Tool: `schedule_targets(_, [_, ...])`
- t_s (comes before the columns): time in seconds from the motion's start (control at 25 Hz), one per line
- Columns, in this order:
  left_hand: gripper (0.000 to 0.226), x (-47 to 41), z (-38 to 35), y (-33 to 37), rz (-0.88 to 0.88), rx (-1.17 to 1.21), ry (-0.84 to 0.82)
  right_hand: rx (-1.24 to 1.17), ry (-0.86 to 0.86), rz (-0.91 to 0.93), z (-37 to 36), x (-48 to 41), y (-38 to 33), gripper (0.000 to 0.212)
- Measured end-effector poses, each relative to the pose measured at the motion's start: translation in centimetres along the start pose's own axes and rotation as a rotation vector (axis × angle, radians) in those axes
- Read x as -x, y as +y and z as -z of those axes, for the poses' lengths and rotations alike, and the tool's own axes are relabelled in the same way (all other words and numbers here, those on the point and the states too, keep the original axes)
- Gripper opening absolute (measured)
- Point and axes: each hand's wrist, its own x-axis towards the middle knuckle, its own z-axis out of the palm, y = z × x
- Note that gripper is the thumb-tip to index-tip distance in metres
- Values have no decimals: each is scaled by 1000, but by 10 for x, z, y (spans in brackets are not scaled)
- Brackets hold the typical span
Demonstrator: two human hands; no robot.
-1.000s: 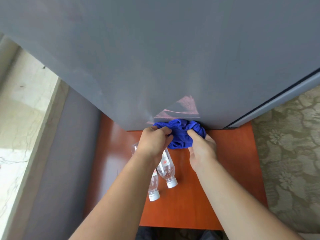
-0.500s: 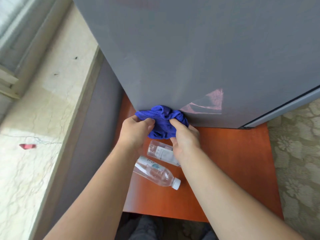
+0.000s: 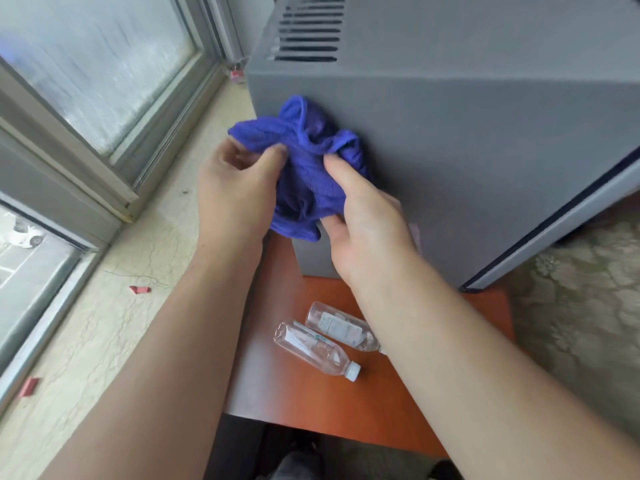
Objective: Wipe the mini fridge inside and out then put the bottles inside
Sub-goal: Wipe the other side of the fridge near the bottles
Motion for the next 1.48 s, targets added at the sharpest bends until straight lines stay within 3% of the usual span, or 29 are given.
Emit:
schedule_targets(0.12, [26,-1,-14,36,-124,60,-6,-39,-94,58,-8,24,-37,23])
schedule_targets(0.24, [33,8,-31,33,-137,53,-3,-7,-77,100,7,23,-49,19])
schedule_targets(0.56, [25,52,-80,-99,227,-200,-154,84,317,76,127,-50,-9,14])
schedule_targets(0.72, [11,56,-99,-157,387,-237,-188,118,438,64,173,-86,15,16])
schedule_targets(1.04, [18,56,-110,-233,635,-213,-235,147,609,30,231,-139,68,22])
schedule_targets(1.28, [13,57,-115,-264,712,-239,-234,146,623,-17,252,-156,97,24])
schedule_targets(1.48, [13,52,-101,-242,715,-109,-242,94,558,-62,230,-145,84,17])
